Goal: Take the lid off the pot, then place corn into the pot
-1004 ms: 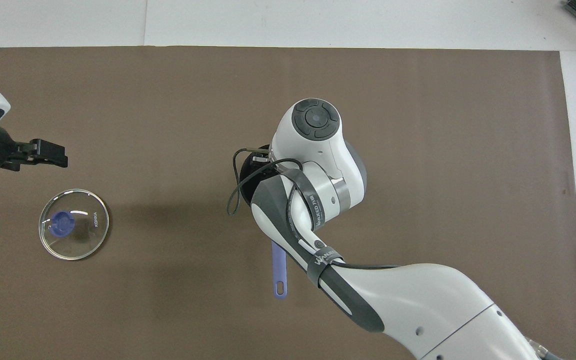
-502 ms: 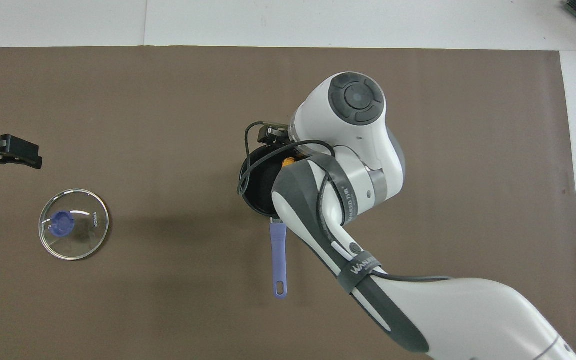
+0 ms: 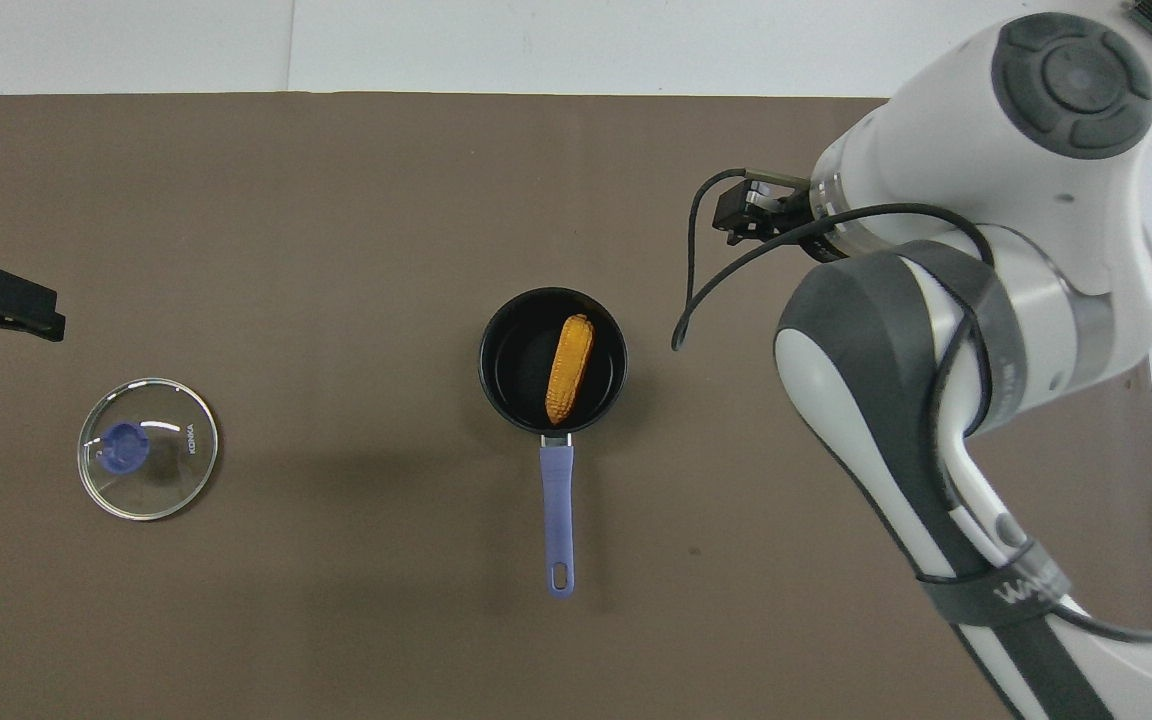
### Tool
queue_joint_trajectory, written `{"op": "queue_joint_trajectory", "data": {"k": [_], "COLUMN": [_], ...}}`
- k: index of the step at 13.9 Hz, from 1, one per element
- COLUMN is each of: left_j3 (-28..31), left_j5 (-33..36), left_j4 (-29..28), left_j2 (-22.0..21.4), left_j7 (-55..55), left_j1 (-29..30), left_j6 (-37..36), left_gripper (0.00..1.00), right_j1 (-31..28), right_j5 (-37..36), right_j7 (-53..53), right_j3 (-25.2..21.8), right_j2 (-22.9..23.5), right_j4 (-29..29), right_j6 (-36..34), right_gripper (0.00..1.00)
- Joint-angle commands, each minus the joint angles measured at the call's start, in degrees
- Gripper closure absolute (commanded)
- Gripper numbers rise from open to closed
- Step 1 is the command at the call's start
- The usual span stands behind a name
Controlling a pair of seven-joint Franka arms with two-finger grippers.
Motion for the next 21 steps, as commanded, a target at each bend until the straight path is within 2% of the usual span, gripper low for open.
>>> {"op": "queue_joint_trajectory", "data": {"k": [1, 4, 9, 11, 13, 21], "left_j3": [0.5, 0.6, 0.6, 0.5, 0.5, 0.4], "left_j5": [1.0, 0.1, -0.7, -0.7, -0.9, -2.3], "left_j4": [3.4, -0.9, 0.7, 0.6, 0.4, 0.8], "left_j2": [0.0, -4.1, -3.5, -3.6, -4.0, -3.7], "left_j7": [-0.3, 1.0, 1.0, 1.0, 1.0, 0.9], "left_j1": [-0.6, -0.8, -0.7, -0.7, -0.7, -0.7], "left_j6": [-4.9, -3.0, -2.9, -2.7, -2.6, -2.9], "left_gripper": [0.00, 0.00, 0.00, 0.00, 0.00, 0.00], "right_j1": [-4.7, -9.1, -13.1, -14.2, -15.4, -16.4], "right_j5": [-0.8, -0.2, 0.9, 1.7, 3.5, 2.6], "right_j7": [-4.9, -11.6, -19.0, -21.0, -21.4, -23.9], "right_j3": [0.6, 0.6, 0.5, 0.5, -0.1, -1.3], "right_j2": [-5.2, -9.5, -15.7, -16.4, -19.5, -19.9], "right_j4": [-1.7, -1.2, -0.1, 0.5, -3.8, -4.7], "right_j6": [-4.0, -9.5, -20.3, -24.5, -24.2, -21.6], "right_gripper": [0.00, 0.00, 0.00, 0.00, 0.00, 0.00]}}
